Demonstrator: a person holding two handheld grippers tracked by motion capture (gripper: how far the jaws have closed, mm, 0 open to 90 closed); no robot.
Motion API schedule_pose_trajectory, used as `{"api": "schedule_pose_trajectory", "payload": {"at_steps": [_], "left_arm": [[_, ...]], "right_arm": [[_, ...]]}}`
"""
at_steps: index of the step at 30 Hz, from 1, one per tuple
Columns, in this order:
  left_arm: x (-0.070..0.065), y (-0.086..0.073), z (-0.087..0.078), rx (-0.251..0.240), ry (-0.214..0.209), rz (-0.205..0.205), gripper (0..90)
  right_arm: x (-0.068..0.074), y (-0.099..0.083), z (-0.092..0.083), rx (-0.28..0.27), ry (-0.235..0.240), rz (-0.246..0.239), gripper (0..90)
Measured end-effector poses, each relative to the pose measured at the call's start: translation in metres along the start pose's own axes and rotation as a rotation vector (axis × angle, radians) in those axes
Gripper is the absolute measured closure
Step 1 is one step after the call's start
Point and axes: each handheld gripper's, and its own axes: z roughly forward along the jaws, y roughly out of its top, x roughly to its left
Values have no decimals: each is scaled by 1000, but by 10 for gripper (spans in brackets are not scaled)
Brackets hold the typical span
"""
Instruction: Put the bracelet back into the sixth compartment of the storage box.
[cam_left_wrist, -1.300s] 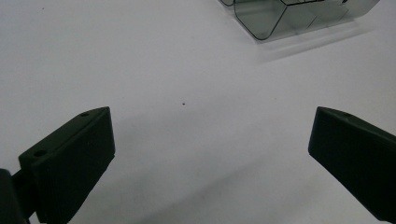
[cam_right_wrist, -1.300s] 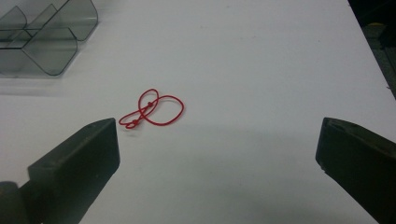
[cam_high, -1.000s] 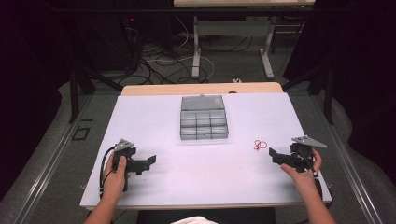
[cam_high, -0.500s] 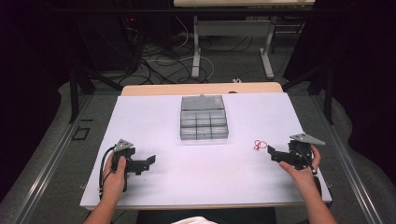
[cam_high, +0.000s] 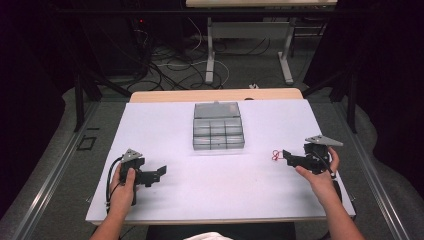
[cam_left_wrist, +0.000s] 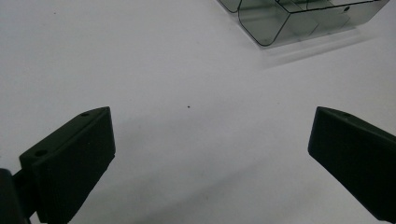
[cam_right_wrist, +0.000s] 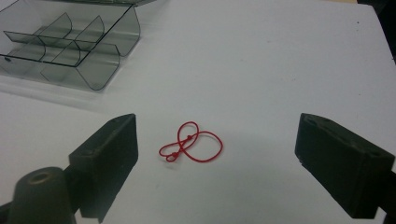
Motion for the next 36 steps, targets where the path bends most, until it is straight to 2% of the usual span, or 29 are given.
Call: {"api": "schedule_pose_trajectory", "payload": {"at_steps": [9,17,22,27,29,36], "left_arm": [[-1,2,0,-24,-9,7,6],[-4,3,1,-49,6,17,5],[-6,4,2,-53,-2,28,5],[-8,3,4,-58,-13,55,5],[-8,3,4,-64,0,57,5],[-7,3,4,-41,-14,59,7]], "right_arm": [[4,13,13,25,13,-14,154],[7,19,25,22,25,-6,161],[5,23,32,19,33,0,172],[3,23,38,26,32,0,190],[3,22,40,28,28,-7,210],[1,16,47,32,32,-2,279]]}}
